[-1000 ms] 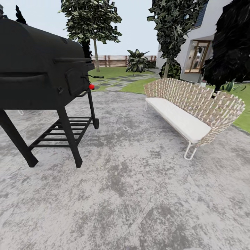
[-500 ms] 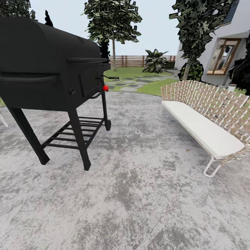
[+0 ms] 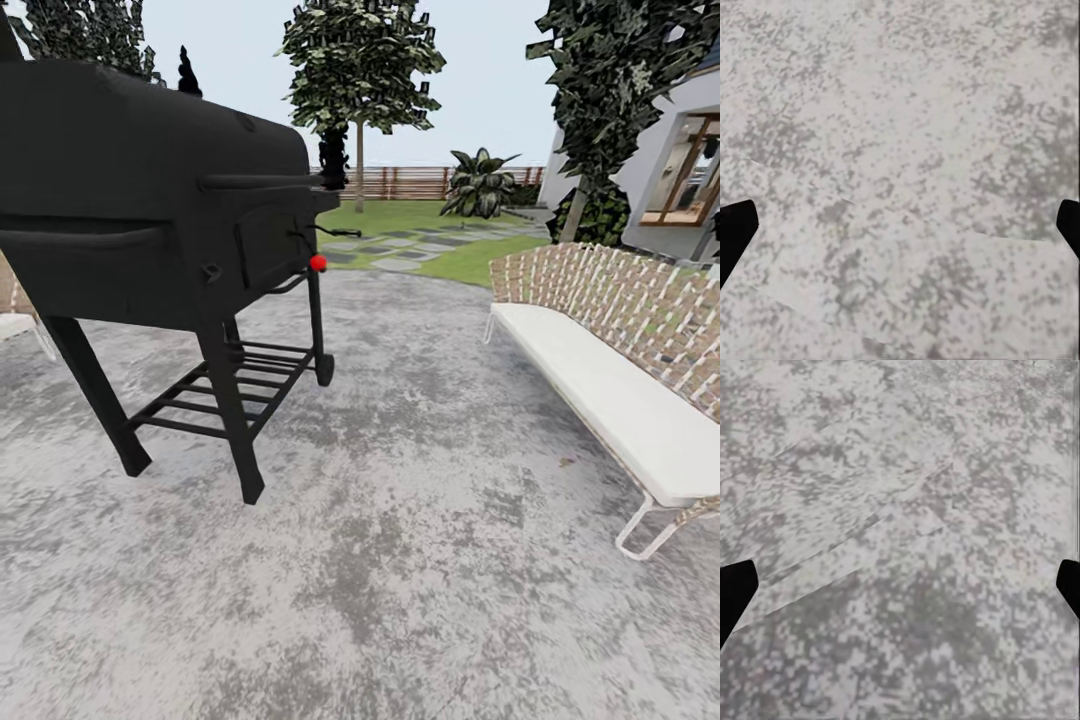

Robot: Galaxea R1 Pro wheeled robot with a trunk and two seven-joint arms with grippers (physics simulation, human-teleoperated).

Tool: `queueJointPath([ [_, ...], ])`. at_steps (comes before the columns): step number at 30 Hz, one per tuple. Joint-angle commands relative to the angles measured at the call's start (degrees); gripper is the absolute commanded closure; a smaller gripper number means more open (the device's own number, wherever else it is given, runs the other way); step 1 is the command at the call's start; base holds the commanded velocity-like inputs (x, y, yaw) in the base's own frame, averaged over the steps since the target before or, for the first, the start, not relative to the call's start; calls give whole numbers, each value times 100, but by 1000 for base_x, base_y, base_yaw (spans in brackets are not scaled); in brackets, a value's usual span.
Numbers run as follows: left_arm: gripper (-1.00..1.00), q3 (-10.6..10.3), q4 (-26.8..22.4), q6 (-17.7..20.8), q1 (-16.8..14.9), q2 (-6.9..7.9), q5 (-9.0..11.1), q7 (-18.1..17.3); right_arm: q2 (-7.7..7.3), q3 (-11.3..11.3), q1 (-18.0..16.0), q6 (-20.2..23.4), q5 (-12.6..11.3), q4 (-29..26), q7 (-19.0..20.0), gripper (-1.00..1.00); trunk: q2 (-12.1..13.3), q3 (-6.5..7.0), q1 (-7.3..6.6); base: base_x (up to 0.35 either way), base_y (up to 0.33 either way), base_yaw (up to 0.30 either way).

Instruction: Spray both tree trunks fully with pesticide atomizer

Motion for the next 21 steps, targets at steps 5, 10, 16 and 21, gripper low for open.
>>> queueJointPath([
  [5,-100,-24,5,-20,-3,2,59,-8,-2,2,-3,-17,7,5,4,-100,-1,39,1,182,-240,16],
  [10,-100,-20,5,-20,-3,2,64,-8,-3,-2,-3,-17,7,5,5,-100,-1,83,1,185,-240,-89],
  [16,-100,-14,5,-20,-3,2,65,-8,0,2,-3,-17,7,5,-1,-100,-1,130,1,243,-224,-180],
  [21,-100,-7,5,-20,-3,2,65,-6,0,-1,-3,-17,6,5,-5,-100,-1,165,1,297,-166,-137],
])
